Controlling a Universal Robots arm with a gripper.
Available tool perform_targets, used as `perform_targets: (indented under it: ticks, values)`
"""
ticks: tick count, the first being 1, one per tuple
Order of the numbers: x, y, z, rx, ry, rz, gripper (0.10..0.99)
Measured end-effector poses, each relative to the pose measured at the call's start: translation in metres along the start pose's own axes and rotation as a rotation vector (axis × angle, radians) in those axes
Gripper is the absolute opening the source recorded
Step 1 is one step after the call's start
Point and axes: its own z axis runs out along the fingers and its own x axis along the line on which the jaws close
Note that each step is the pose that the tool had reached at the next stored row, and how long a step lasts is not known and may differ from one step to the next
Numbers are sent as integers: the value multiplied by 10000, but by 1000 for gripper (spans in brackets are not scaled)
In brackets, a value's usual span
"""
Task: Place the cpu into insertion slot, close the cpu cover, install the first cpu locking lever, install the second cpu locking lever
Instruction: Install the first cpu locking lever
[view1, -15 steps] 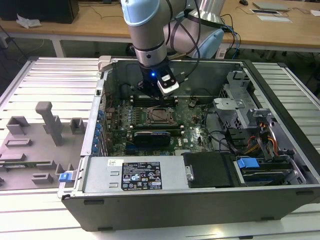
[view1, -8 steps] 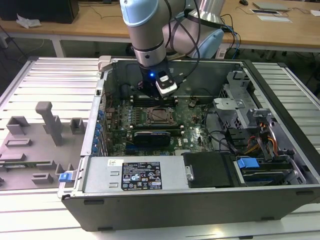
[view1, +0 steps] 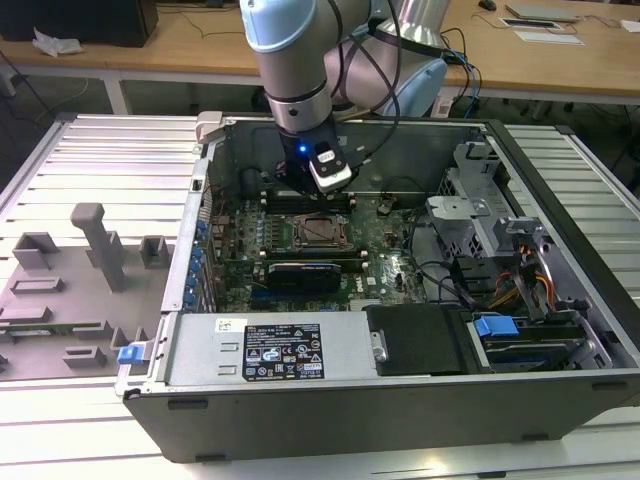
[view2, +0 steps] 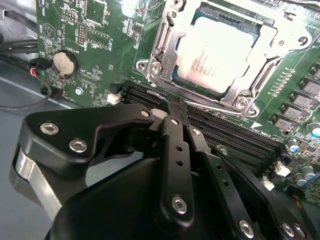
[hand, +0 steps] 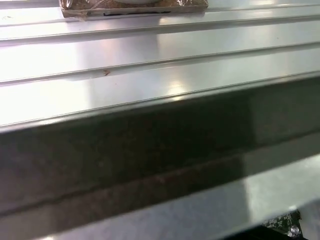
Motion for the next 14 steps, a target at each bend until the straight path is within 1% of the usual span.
perform_targets:
  ticks: [8,11,14]
  values:
    - [13,-9,56,201,-82,305,106]
    - [17,-11,70,231,-97,392,106]
    - [17,-11,71,229,-99,395,106]
